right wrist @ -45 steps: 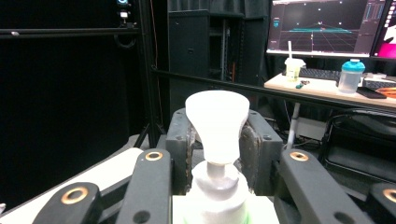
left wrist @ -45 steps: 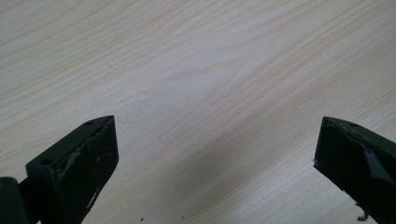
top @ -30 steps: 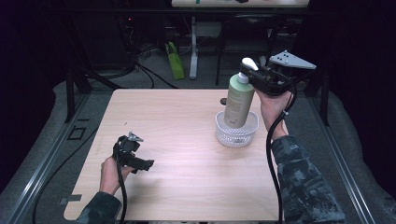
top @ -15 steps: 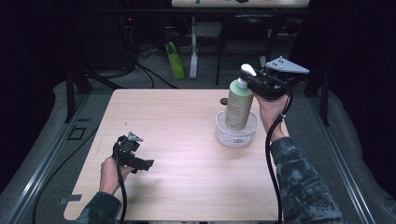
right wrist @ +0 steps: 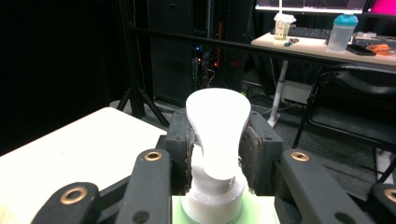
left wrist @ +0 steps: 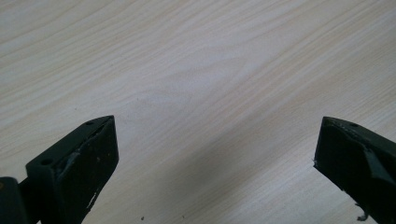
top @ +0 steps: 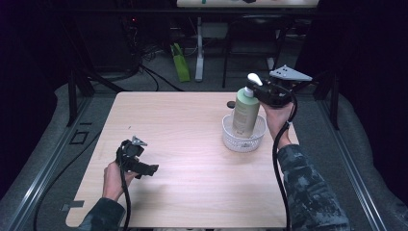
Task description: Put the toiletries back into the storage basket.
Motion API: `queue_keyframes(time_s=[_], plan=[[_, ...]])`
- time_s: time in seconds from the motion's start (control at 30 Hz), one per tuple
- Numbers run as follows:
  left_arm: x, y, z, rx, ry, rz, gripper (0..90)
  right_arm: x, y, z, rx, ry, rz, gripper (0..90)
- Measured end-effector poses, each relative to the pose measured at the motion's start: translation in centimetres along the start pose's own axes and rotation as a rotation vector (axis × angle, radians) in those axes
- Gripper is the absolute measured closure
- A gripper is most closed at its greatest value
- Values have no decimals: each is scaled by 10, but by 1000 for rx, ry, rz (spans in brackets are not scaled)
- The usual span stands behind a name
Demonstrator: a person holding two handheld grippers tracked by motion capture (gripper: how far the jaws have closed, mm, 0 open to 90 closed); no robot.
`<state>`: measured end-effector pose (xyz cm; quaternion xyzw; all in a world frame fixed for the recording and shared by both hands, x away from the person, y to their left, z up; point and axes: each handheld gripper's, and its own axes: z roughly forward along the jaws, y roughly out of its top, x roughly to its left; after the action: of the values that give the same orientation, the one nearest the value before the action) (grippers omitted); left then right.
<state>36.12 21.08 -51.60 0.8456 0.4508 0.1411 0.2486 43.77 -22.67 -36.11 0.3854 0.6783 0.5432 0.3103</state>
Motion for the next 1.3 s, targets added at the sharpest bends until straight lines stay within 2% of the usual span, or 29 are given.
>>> queue_keyframes(time_s=[0.53, 0.97, 1.3], plan=[[0, 0, 0, 1, -2, 1, 0, -6, -22, 6, 40, -16, 25, 665], [0, 0, 0, 1, -1, 3, 0, -6, -35, 11, 76, -15, 26, 664], [0, 0, 0, -2, -4, 3, 0, -7, -43, 10, 82, -13, 26, 663]])
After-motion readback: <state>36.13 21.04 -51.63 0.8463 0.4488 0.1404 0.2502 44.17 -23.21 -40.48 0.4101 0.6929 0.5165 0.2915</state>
